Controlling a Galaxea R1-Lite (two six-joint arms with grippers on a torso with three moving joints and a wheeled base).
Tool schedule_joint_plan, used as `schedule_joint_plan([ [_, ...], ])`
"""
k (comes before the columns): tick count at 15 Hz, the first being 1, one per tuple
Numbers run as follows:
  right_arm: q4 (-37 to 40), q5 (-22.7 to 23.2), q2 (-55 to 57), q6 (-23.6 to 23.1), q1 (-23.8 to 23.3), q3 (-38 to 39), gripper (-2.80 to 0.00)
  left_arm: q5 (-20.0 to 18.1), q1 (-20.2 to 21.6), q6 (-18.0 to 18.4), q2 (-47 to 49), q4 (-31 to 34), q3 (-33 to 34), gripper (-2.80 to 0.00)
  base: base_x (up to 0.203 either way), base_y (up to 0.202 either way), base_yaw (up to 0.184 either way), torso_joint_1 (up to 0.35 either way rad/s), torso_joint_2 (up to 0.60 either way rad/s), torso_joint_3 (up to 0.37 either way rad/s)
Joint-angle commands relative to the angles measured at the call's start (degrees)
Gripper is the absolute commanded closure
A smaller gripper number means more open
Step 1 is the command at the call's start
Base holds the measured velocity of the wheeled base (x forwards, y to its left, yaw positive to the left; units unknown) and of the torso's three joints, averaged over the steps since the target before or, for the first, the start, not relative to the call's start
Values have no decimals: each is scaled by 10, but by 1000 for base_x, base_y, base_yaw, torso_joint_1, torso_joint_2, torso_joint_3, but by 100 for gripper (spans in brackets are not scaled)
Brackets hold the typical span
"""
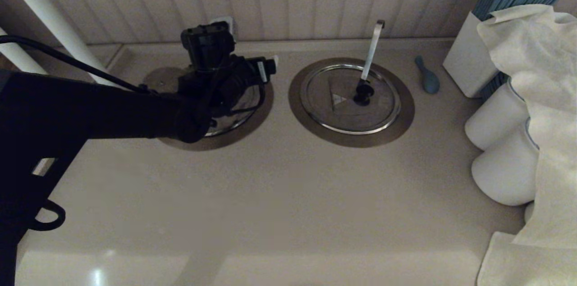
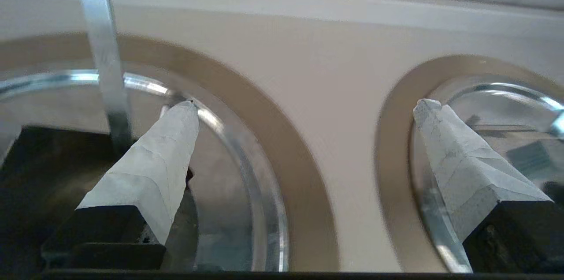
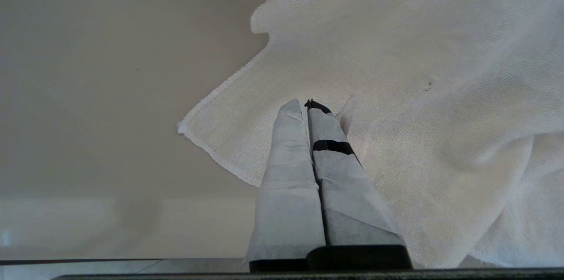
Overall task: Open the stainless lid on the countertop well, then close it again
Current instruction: Stir with a spoon
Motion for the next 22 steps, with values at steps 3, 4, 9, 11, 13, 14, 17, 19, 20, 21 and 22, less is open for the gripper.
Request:
schedule_joint_plan([
  [3, 0, 0, 0, 0, 0, 0, 0, -12, 0, 5, -16, 5, 0, -280, 0, 0, 0, 0, 0, 0],
  [4, 0, 0, 1, 0, 0, 0, 0, -22, 2, 6, -11, 7, -5, -280, 0, 0, 0, 0, 0, 0],
  [9, 0, 0, 0, 0, 0, 0, 0, -46, 68, 49, 5, 30, -23, -280, 0, 0, 0, 0, 0, 0],
  [11, 0, 0, 0, 0, 0, 0, 0, -46, 98, 50, 22, 30, -62, -280, 0, 0, 0, 0, 0, 0],
  [13, 0, 0, 0, 0, 0, 0, 0, -46, 108, 37, 67, 28, -114, -280, 0, 0, 0, 0, 0, 0],
  [14, 0, 0, 0, 0, 1, 0, 0, -46, 110, 26, 89, 28, -141, -280, 0, 0, 0, 0, 0, 0],
  [17, 0, 0, 0, 0, 0, 0, 0, -64, 104, 12, 144, 31, -204, -280, 0, 0, 0, 0, 0, 0],
  [19, 0, 0, 0, 0, 0, 0, 0, -76, 97, 12, 152, 30, -204, -280, 0, 0, 0, 0, 0, 0],
  [20, 0, 0, 0, 0, 0, 0, 0, -76, 97, 12, 154, 28, -204, -280, 0, 0, 0, 0, 0, 0],
  [21, 0, 0, 0, 0, 0, 0, 0, -76, 97, 12, 157, 25, -205, -280, 0, 0, 0, 0, 0, 0],
  [22, 0, 0, 0, 0, 0, 0, 0, -77, 98, 11, 160, 24, -205, -280, 0, 0, 0, 0, 0, 0],
])
